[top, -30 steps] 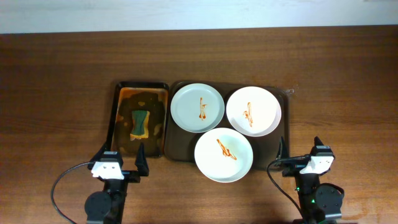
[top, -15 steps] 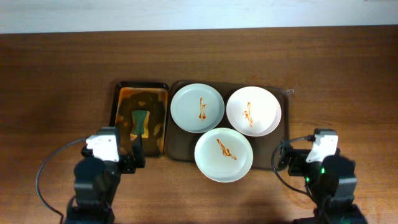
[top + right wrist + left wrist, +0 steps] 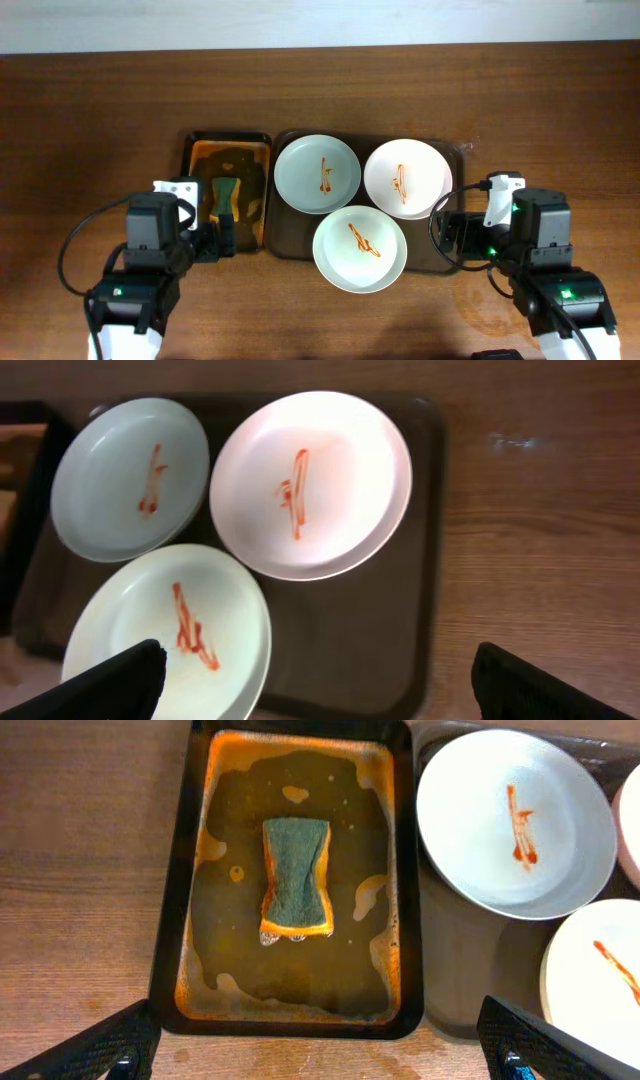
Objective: Clean dirty plates on tray and stack at the side
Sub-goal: 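Grasp the green-and-yellow sponge with the left gripper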
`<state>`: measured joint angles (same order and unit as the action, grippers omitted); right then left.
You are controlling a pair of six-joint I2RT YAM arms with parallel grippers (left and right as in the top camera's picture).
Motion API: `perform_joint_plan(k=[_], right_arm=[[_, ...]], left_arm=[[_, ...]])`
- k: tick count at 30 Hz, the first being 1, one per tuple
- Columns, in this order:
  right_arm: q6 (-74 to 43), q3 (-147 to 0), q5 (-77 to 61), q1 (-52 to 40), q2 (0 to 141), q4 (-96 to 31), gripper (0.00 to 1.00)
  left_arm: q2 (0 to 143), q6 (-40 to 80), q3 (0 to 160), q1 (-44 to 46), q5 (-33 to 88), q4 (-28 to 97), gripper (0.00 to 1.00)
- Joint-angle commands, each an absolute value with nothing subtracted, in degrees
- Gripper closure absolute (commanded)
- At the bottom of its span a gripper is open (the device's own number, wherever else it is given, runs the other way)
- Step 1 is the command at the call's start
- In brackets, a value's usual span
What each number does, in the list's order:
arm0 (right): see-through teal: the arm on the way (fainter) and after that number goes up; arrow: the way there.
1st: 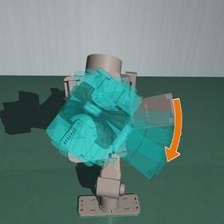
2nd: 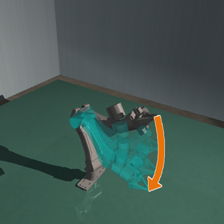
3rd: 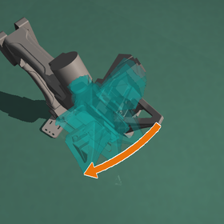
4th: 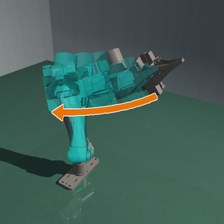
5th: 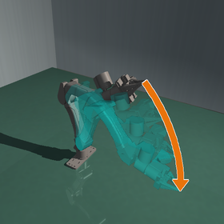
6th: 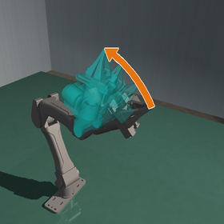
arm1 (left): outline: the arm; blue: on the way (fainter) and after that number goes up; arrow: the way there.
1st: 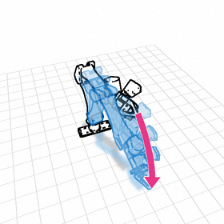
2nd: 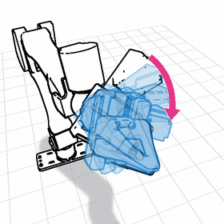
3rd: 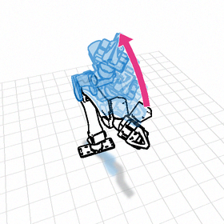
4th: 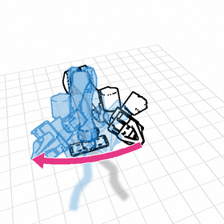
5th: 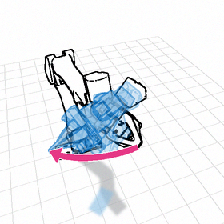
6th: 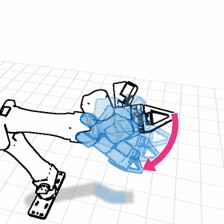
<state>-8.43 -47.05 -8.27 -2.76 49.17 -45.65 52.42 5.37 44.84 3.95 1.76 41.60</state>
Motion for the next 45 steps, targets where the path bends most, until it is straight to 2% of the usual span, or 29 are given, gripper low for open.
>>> perform_joint_plan(k=[1, 4, 8, 16, 17, 18, 22, 24, 27, 28, 31, 33, 36, 39, 40, 42, 44, 45], right_arm=[[-8.64, -48.23, -10.76, -2.55, 49.23, -45.67, 0.02], [-8.64, -48.23, -12.71, -2.55, 49.25, -45.67, 0.01], [-8.64, -48.23, -12.69, -2.55, 50.24, -45.39, 0.02], [-8.64, -48.23, -12.71, -2.55, 55.18, -45.47, 0.01], [-8.64, -48.23, -12.71, -2.55, 55.44, -45.50, 0.01], [-8.64, -48.23, -12.71, -2.55, 55.44, -45.47, 0.01], [-8.64, -48.23, -12.71, -2.55, 55.44, -45.45, 0.01], [-8.64, -48.23, -12.71, -2.55, 55.44, -45.45, 0.01], [-8.64, -48.23, -12.69, -2.55, 55.44, -45.45, 0.01], [-8.64, -48.23, -12.69, -2.55, 55.44, -45.43, 0.01], [-8.64, -48.23, -12.71, -2.55, 55.44, -45.47, 0.01], [-8.64, -48.23, -12.69, -2.55, 55.46, -45.50, 0.01], [-8.64, -48.23, -12.71, -2.55, 55.88, -45.69, 0.00], [-8.64, -48.21, -13.43, -2.55, 58.39, -46.57, 0.12], [-8.64, -48.21, -14.63, -2.55, 59.66, -46.78, 0.19], [-8.64, -48.21, -18.37, -2.57, 63.57, -46.28, 0.41], [-8.64, -48.21, -20.75, -2.61, 65.91, -46.37, 0.52], [-8.62, -48.18, -23.11, -2.61, 67.92, -46.52, 0.53]], left_arm=[[54.54, 4.69, 45.98, 3.57, 2.74, 41.65, 0.00], [55.90, 4.67, 45.98, 3.57, 5.32, 39.31, 0.00], [59.22, 4.69, 47.31, 3.57, 6.13, 35.70, 0.14], [79.99, 4.69, 54.54, 3.62, 0.03, 30.50, 0.24], [83.40, 4.69, 54.54, 3.62, 0.19, 29.26, 0.30], [86.19, 4.69, 54.54, 3.64, 0.58, 28.16, 0.39], [92.42, 4.69, 54.54, 3.62, 0.84, 26.11, 0.45], [96.03, 4.69, 54.54, 3.64, 0.84, 25.23, 0.54], [98.74, 4.69, 54.54, 3.64, 0.86, 24.49, 0.57], [99.15, 4.69, 54.54, 3.64, 0.86, 24.38, 0.65], [99.44, 4.67, 54.52, 3.62, 0.80, 24.36, 0.77], [99.42, 4.69, 54.54, 3.64, 0.86, 24.01, 1.00], [98.89, 4.69, 54.85, 3.62, 0.84, 24.27, 1.00], [95.64, 4.69, 57.08, 3.64, 1.30, 25.96, 1.00], [94.17, 4.69, 57.91, 3.62, 2.50, 26.65, 1.00], [89.84, 4.71, 58.57, 3.64, 6.44, 27.14, 1.00], [88.05, 4.71, 58.57, 3.64, 8.32, 27.97, 1.00], [87.31, 4.71, 58.57, 3.64, 9.15, 28.69, 1.00]])
